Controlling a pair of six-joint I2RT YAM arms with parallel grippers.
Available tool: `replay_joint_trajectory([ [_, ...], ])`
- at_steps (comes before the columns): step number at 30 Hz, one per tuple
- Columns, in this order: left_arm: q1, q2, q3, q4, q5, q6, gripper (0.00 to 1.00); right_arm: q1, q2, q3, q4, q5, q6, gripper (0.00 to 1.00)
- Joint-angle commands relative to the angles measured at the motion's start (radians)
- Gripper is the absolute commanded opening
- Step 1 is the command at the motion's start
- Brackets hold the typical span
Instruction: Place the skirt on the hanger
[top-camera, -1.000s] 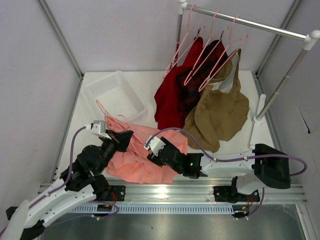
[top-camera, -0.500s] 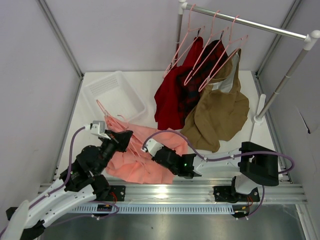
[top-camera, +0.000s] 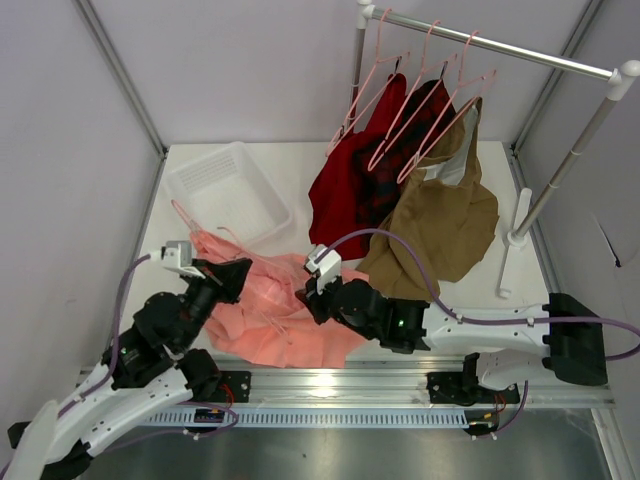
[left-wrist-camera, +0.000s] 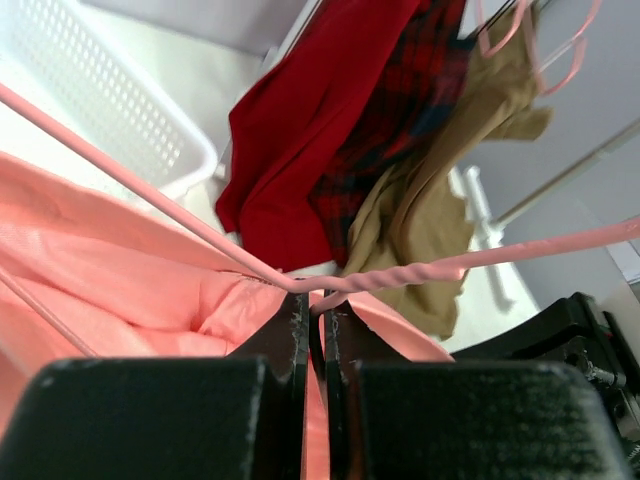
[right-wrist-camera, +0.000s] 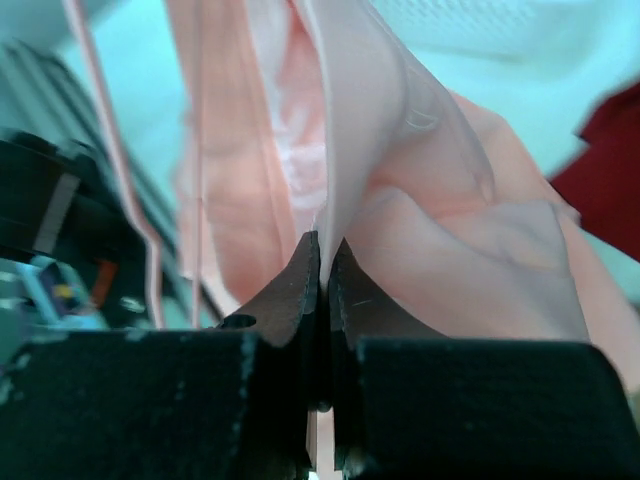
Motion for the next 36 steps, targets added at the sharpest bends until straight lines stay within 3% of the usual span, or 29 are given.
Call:
replay_joint_trajectory([
  [1, 0.008, -0.032, 0.100, -0.014, -0.019, 0.029, 0.00, 0.020, -0.033, 0.073, 0.106, -0.077, 0.130, 0.00],
  [5, 0.008, -0.017, 0.139, -0.032, 0.007, 0.024, 0.00, 0.011, -0.051, 0.092, 0.178, -0.036, 0.228, 0.00],
  [11, 0.008, 0.011, 0.083, -0.017, 0.023, -0.015, 0.00, -0.066, -0.102, -0.181, 0.528, 0.028, 0.457, 0.00],
  [22, 0.008, 0.086, -0.077, 0.092, 0.003, -0.103, 0.00, -0.187, -0.094, -0.360, 0.550, -0.017, 0.558, 0.00],
  [27, 0.031, 0.145, -0.100, 0.158, 0.026, -0.118, 0.00, -0.313, -0.047, -0.428, 0.595, -0.213, 0.638, 0.00],
  [32, 0.088, 0.211, -0.089, 0.222, 0.095, -0.120, 0.00, -0.384, -0.020, -0.420, 0.501, -0.320, 0.569, 0.00],
  [33, 0.105, 0.234, -0.092, 0.235, 0.121, -0.123, 0.00, -0.387, -0.028, -0.410, 0.470, -0.327, 0.534, 0.03],
  [35, 0.119, 0.256, -0.104, 0.268, 0.144, -0.132, 0.00, -0.403, -0.046, -0.385, 0.343, -0.335, 0.508, 0.21],
  [36, 0.131, 0.273, -0.114, 0.284, 0.161, -0.140, 0.00, -0.413, -0.074, -0.352, 0.253, -0.346, 0.474, 0.37],
])
